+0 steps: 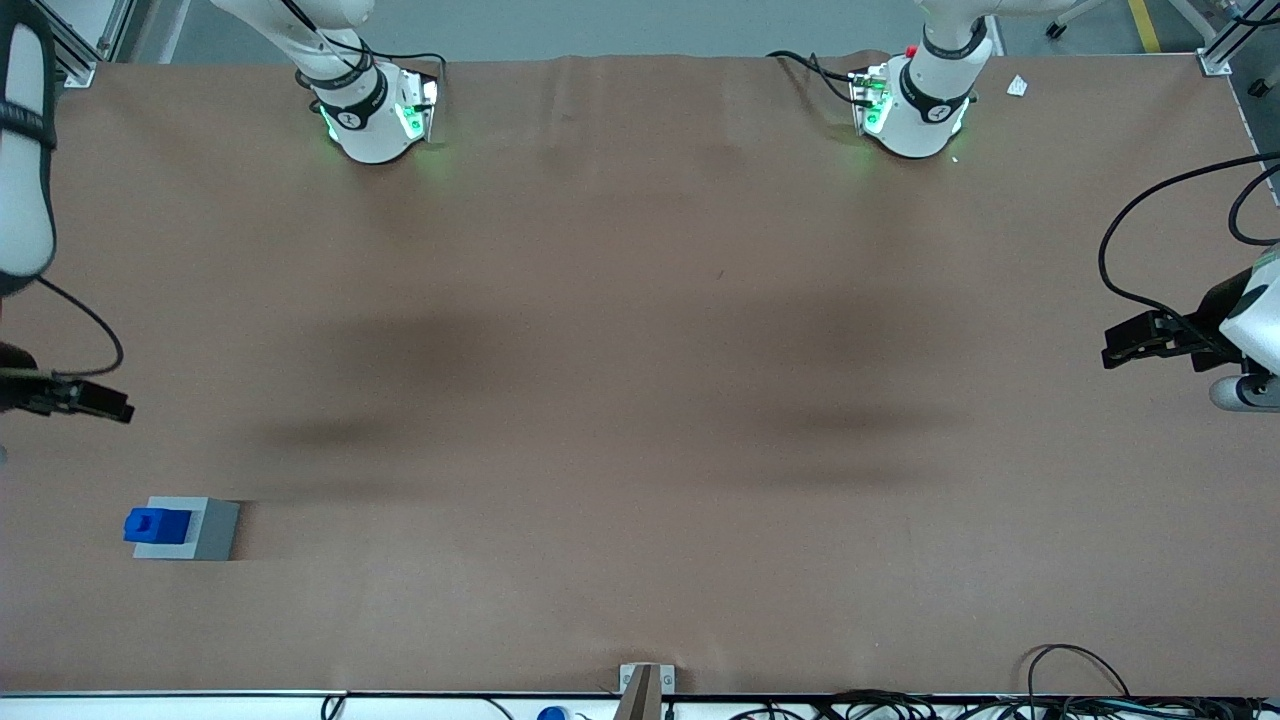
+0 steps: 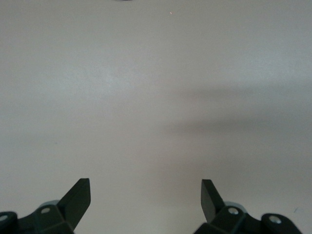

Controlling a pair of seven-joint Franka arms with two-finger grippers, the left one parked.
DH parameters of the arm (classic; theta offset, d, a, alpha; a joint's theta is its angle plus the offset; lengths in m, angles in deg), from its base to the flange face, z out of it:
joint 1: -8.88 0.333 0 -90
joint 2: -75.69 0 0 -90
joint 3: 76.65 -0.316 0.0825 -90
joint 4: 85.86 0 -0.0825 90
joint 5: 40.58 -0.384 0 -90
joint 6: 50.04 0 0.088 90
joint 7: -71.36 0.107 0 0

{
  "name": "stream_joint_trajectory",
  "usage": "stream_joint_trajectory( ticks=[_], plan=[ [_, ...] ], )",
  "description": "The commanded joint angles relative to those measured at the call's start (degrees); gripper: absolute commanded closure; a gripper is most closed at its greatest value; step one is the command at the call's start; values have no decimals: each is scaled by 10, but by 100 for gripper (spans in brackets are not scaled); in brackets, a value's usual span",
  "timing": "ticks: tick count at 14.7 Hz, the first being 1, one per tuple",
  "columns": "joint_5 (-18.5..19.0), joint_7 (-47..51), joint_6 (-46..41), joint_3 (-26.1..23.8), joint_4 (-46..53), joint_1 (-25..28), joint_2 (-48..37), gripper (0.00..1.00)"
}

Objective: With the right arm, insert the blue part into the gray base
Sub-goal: 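Move the open right gripper over the gray base holding the blue part, then lower the open right gripper around the blue part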

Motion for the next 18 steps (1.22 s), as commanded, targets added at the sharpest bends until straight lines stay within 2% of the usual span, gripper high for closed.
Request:
stream_joint_trajectory(
  ticks=[1,4,6,8,18],
  plan=[
    [0,-4,33,-6,74,-11,88,0],
    [2,-13,84,-6,78,-13,122,0],
    [2,-80,123,-6,78,-23,146,0],
    [1,-87,152,-6,78,-31,162,0],
    [-1,-92,199,-7,83,-29,205,0]
  ],
)
